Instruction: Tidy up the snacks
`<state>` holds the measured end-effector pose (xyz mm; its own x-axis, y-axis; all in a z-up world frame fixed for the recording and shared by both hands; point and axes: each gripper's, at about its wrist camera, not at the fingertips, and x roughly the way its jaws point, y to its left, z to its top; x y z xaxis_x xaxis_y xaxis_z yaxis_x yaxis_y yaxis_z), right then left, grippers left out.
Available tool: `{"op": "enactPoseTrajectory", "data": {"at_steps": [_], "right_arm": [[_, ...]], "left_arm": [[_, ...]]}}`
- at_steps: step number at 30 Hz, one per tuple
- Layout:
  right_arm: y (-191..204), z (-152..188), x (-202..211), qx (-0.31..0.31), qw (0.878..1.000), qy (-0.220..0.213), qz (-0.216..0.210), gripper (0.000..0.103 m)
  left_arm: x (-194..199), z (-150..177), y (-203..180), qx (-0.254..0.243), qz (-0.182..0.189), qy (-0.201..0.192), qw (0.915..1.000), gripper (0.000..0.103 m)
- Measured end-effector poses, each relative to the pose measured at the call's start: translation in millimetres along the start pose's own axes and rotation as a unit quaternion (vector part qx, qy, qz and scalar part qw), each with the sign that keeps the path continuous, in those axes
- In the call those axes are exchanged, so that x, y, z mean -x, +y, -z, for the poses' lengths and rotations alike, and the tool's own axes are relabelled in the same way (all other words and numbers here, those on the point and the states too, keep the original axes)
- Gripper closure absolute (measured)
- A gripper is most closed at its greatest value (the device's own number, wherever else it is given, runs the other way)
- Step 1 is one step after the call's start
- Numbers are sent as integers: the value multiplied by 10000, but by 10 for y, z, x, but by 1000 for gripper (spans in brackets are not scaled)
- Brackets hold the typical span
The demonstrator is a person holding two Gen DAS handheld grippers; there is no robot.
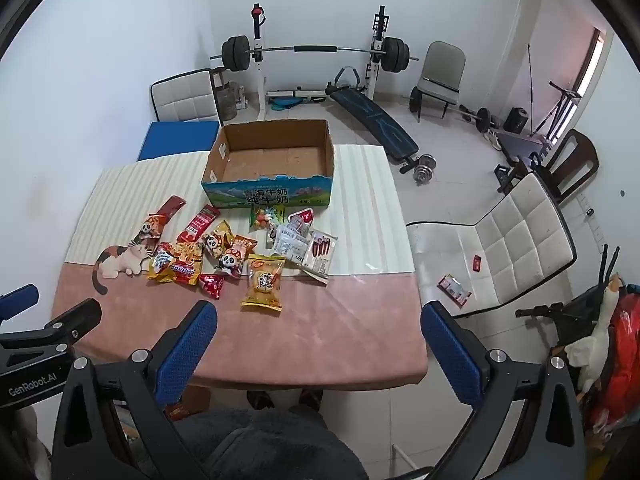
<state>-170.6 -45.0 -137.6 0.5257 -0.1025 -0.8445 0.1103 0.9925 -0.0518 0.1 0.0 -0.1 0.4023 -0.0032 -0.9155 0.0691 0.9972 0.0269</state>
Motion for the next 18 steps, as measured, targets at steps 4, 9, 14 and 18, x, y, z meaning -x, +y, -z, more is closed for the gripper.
{"op": "enactPoseTrajectory", "data": {"at_steps": [4, 9, 14, 18], "right_arm": [[-11, 12, 17, -55, 10000, -39, -45, 0], [76, 150, -55, -41, 9999, -78, -57, 0], [43, 102, -59, -68, 10000, -20, -69, 0], [53, 15, 2, -84, 9999, -13, -67, 0]], "left_arm": [[6, 2, 1, 2, -6, -39, 10000, 0], [28, -3, 11, 12, -17, -64, 10000, 0], [38, -38, -84, -7, -58, -74, 10000, 0], [34, -40, -43, -23, -22, -106, 9999, 0]]}}
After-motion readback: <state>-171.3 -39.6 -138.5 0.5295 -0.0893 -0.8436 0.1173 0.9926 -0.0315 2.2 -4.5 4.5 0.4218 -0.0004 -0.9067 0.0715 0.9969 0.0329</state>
